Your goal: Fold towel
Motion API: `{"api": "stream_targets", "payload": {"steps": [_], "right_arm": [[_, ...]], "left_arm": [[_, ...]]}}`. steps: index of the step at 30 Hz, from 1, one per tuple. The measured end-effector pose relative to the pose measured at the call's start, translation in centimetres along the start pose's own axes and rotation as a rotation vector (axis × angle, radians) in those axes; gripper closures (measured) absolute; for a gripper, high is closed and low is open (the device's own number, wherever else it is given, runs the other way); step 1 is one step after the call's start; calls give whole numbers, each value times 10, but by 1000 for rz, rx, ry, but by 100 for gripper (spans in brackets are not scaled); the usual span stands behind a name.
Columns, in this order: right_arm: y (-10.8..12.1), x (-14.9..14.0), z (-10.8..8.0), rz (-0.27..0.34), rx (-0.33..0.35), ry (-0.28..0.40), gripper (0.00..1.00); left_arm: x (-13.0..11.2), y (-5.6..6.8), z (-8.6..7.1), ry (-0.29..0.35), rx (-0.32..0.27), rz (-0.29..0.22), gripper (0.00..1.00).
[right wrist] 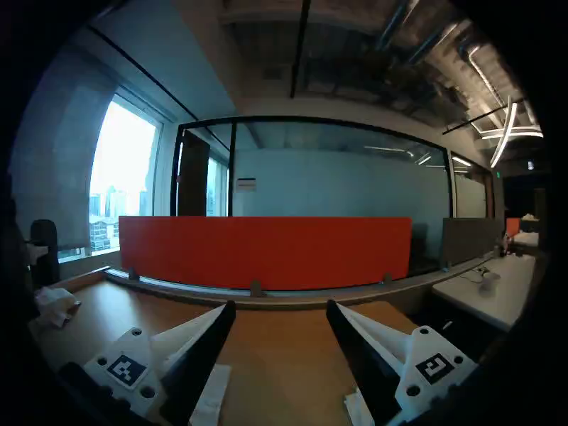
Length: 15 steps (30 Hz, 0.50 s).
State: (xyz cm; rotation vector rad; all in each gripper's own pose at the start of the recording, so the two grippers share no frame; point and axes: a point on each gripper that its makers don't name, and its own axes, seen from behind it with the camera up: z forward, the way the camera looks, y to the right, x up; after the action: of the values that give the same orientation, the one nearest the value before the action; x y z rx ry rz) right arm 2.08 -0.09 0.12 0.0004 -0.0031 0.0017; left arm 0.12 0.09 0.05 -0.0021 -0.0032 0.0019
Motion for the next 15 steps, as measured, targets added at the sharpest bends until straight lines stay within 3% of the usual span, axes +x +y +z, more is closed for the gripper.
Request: {"api": "stream_targets", "payload": {"steps": [5,15], "right_arm": [[-4,13,2,-13,18,-26,1],[-20,21,1,-100,128,-99,1]], "left_arm": [[3,7,3,-30,-23,16,1],[2,34,6,-108,-150,91,1]]}}
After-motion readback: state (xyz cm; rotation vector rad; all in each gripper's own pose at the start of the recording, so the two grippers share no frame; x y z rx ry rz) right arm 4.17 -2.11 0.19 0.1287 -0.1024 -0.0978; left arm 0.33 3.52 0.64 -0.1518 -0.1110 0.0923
